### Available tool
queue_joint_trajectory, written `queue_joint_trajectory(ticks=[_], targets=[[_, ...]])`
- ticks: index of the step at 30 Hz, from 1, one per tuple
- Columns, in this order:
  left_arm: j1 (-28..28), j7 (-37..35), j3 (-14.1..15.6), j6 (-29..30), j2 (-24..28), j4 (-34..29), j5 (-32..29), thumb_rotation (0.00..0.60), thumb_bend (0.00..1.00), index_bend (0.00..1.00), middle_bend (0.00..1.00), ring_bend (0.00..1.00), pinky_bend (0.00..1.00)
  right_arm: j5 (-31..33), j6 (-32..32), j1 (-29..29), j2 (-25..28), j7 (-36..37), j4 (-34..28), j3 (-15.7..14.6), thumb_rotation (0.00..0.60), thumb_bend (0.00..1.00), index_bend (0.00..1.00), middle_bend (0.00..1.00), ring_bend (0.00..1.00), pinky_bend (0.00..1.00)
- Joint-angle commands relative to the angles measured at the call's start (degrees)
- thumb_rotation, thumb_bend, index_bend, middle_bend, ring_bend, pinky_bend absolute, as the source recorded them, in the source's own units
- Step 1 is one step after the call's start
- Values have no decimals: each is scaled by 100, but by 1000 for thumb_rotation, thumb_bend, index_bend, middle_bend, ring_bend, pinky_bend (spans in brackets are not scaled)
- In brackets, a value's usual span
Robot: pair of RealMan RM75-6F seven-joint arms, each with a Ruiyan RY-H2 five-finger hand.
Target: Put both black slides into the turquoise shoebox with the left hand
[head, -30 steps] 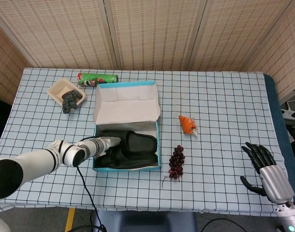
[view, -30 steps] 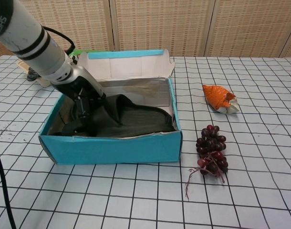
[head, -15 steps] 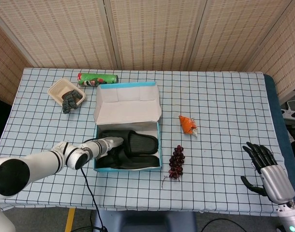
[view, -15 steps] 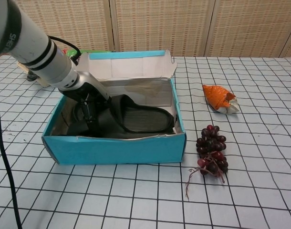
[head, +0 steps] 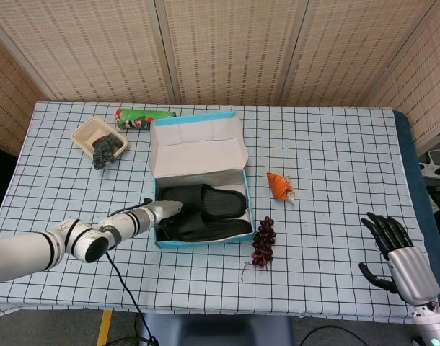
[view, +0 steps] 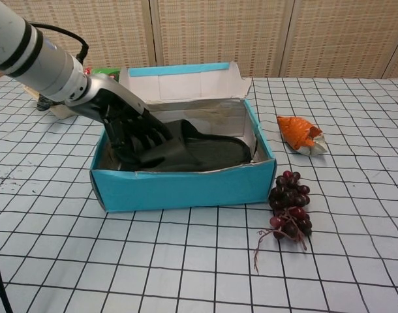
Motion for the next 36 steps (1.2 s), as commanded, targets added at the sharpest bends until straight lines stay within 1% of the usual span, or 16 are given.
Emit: queue_joint_trajectory(ticks=[1,3,6,9,12,13,15,16,19,22,25,28,30,32,34,36], targets=[[150,-14,-147,44,109,-84,146,600,367,0,0,23,163,-7,-5,0,-8,-20,-5,-4,600,217,0,0,0,0],[257,4,-244,182,186,-159,240,600,365,0,0,20,159,-11,-6,-1,-12,-37,-7,-6,600,217,0,0,0,0],[469,147,-363,697,382,-422,463,600,366,0,0,10,154,-16,-5,-1,-14,-52,-6,-7,600,217,0,0,0,0],[801,549,-349,1706,652,-909,789,600,362,0,0,0,129,-17,-33,11,-25,-72,10,-10,600,218,0,0,0,0],[1407,1171,-247,3252,864,-1512,1202,600,360,0,0,0,117,-5,-86,32,-35,-91,17,-14,600,218,0,0,0,0],[1738,1423,-175,3926,918,-1728,1420,600,362,0,0,0,116,-6,-90,34,-35,-97,15,-15,600,218,0,0,0,0],[2297,1828,17,4898,962,-1944,1838,600,366,0,0,0,114,-14,-79,31,-34,-104,12,-16,600,218,0,0,0,0],[2717,2050,160,5552,950,-2004,2159,600,366,0,0,0,110,-18,-70,27,-34,-120,10,-15,600,218,0,0,0,0],[3860,2501,523,7174,705,-1707,3005,600,367,0,0,0,97,-4,-87,24,-49,-194,-3,-16,600,217,0,0,0,0],[5039,2676,736,8719,210,-946,3689,600,366,0,0,0,94,31,-159,37,-82,-309,-32,-21,600,217,0,0,0,0],[6054,2481,851,9620,-279,-78,3851,600,366,0,0,0,77,61,-216,47,-120,-447,-61,-19,600,218,0,0,0,0],[6762,1988,818,9804,-582,661,3614,600,365,0,0,0,59,133,-222,36,-170,-618,-76,16,600,218,0,0,0,0],[6984,1525,745,9647,-677,948,3507,600,365,0,0,0,56,226,-228,22,-215,-769,-83,55,600,218,0,0,0,0],[7015,1381,829,9222,-535,927,3547,600,367,0,0,0,50,322,-234,19,-245,-888,-119,107,600,217,0,0,0,0],[7071,1364,763,9163,-461,886,3657,600,369,0,0,0,47,429,-211,2,-263,-965,-132,162,600,217,0,0,0,0],[7115,1664,658,9193,-483,894,3711,600,369,0,0,0,47,518,-177,-24,-272,-1056,-152,206,600,217,0,0,0,0]])
